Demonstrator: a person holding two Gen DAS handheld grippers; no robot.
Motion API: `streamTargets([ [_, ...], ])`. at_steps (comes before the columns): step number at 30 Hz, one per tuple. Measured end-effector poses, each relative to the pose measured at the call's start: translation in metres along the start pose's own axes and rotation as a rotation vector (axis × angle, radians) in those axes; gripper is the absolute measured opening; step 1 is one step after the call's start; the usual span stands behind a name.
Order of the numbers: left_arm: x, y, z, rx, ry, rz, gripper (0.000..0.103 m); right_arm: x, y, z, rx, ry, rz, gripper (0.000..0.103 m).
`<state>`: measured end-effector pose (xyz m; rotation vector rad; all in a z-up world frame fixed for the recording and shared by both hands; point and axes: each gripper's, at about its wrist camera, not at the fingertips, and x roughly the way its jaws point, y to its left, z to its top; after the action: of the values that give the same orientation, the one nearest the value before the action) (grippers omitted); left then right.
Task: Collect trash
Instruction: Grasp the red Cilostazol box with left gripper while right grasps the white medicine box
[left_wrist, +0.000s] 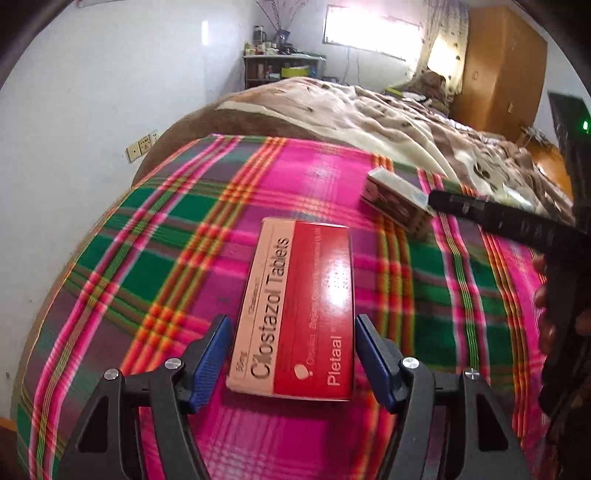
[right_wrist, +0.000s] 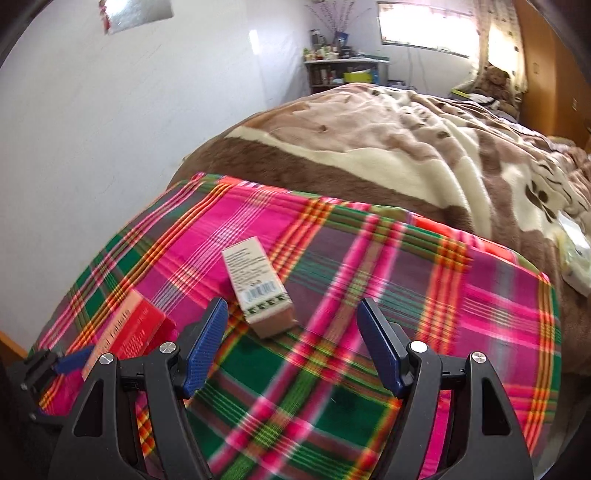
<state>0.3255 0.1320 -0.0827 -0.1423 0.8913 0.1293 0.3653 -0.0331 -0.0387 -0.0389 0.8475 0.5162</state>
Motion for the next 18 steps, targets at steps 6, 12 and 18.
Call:
streamTargets([
  [6, 0.017, 0.012, 0.015, -0.020, -0.009, 0.008, 0.068, 0.016, 0.012, 0.001, -0.059, 0.016, -0.022, 0.074],
  [12, 0.024, 0.016, 0.021, -0.025, -0.006, 0.015, 0.068, 0.029, 0.014, 0.003, -0.058, 0.040, -0.011, 0.073],
  [18, 0.032, 0.017, 0.028, -0.037, -0.008, 0.027, 0.068, 0.032, 0.012, 0.005, -0.036, 0.049, 0.000, 0.051],
])
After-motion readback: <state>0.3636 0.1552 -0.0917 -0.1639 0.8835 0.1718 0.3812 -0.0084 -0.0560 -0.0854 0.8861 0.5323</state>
